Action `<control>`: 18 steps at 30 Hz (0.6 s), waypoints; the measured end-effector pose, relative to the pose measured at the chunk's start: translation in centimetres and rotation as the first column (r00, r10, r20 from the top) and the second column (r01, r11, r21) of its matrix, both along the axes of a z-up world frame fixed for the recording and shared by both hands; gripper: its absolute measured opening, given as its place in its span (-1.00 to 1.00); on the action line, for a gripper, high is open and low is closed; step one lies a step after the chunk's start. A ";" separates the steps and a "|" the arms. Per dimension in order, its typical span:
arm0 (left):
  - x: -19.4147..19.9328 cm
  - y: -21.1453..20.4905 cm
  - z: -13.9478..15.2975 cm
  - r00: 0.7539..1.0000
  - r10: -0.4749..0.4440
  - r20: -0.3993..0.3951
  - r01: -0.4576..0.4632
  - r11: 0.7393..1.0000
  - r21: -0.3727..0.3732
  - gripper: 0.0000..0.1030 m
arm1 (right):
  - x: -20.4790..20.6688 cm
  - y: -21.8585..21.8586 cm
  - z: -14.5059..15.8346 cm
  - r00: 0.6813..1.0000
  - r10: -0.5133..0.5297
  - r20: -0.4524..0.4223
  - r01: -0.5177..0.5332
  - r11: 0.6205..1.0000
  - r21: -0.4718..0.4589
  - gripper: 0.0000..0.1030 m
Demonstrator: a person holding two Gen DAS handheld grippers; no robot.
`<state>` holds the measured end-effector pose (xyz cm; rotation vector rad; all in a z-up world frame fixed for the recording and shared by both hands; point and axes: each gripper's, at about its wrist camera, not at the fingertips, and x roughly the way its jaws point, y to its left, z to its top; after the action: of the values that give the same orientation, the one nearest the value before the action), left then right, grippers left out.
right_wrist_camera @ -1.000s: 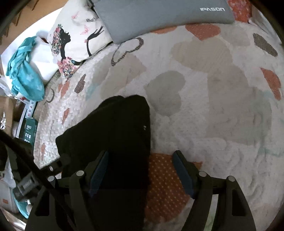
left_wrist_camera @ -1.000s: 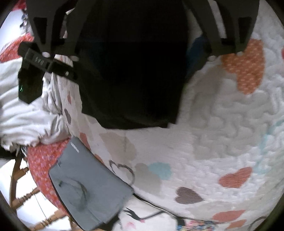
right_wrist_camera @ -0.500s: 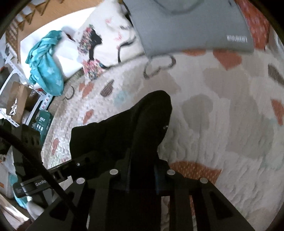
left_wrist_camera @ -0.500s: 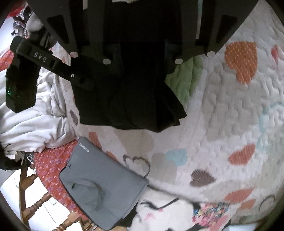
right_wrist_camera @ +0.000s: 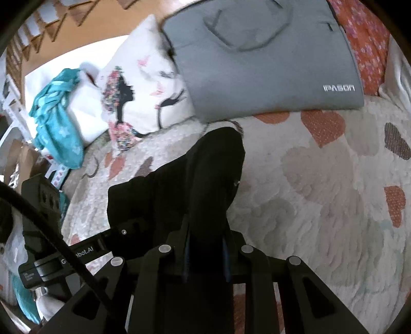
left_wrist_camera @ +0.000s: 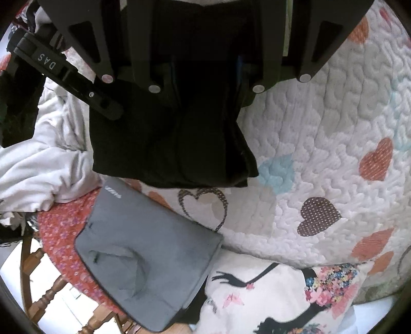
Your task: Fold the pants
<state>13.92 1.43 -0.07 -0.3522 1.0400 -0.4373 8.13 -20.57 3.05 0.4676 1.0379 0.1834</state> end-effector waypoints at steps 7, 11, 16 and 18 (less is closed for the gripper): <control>2.9 -0.2 -3.5 0.995 0.012 -0.096 -0.011 1.000 0.016 0.16 | 2.0 -2.1 -5.4 0.992 -0.064 -0.112 0.063 0.998 -0.016 -0.13; 3.6 1.3 -4.1 0.982 0.021 -0.187 -0.037 0.996 -0.082 0.19 | 2.0 -3.2 -5.9 0.988 -0.085 -0.129 0.086 0.996 0.001 0.07; 2.6 4.0 0.1 0.992 0.110 -0.056 -0.118 0.982 -0.147 0.18 | 1.2 -4.2 -3.0 0.986 -0.163 -0.041 0.162 0.986 -0.026 0.09; 2.5 3.7 1.2 0.994 0.107 0.006 -0.105 0.979 -0.175 0.18 | 1.1 -4.0 -1.7 0.987 -0.160 0.006 0.160 0.987 0.002 0.09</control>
<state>16.37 5.17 1.18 -0.5576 0.9653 -0.4357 9.20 -24.60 1.32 0.5487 0.9891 0.0427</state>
